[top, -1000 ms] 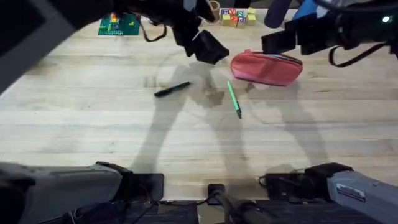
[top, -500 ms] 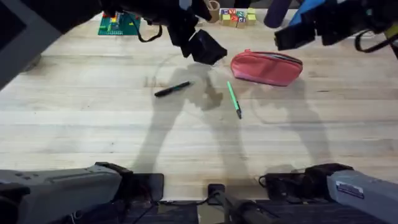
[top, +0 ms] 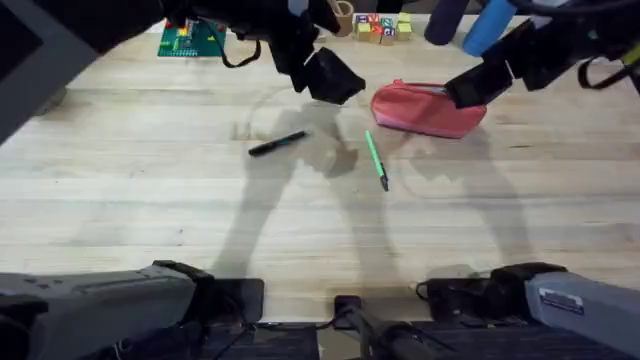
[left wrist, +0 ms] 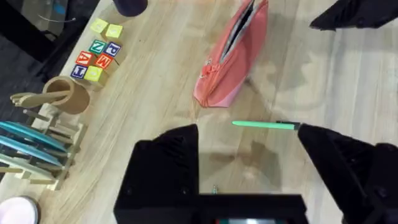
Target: Unzip the bag, pick up the pens from the table one at a time and place them inside, then zip the bag closed.
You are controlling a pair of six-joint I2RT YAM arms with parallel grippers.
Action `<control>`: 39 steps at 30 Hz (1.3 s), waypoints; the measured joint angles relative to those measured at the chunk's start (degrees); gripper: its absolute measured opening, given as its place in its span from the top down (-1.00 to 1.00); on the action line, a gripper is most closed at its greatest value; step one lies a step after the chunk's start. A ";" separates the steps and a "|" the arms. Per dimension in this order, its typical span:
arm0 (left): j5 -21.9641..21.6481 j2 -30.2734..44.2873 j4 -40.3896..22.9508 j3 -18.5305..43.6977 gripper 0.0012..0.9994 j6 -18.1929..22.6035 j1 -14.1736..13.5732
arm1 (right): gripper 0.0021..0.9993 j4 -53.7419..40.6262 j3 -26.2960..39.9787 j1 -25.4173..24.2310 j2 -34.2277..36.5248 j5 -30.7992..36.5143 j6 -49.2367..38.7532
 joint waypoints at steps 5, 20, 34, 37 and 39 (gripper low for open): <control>0.00 0.00 0.00 0.00 -0.99 0.00 0.00 | -0.99 -6.97 6.19 -0.17 7.16 0.01 -2.06; 0.00 0.00 0.00 0.00 -0.99 -0.02 0.00 | -0.45 -7.99 16.62 -0.20 18.12 0.02 -4.21; -0.01 0.00 0.00 0.00 -0.99 -0.02 0.00 | 0.95 -8.30 16.62 -1.17 18.71 0.04 -5.32; 0.00 0.00 0.00 0.00 -0.99 -0.02 0.00 | 0.95 -8.30 16.62 -1.90 18.71 0.04 -6.79; 0.00 0.00 0.00 0.00 -0.99 -0.02 0.00 | 0.95 -8.30 16.62 -2.38 18.71 0.04 -8.84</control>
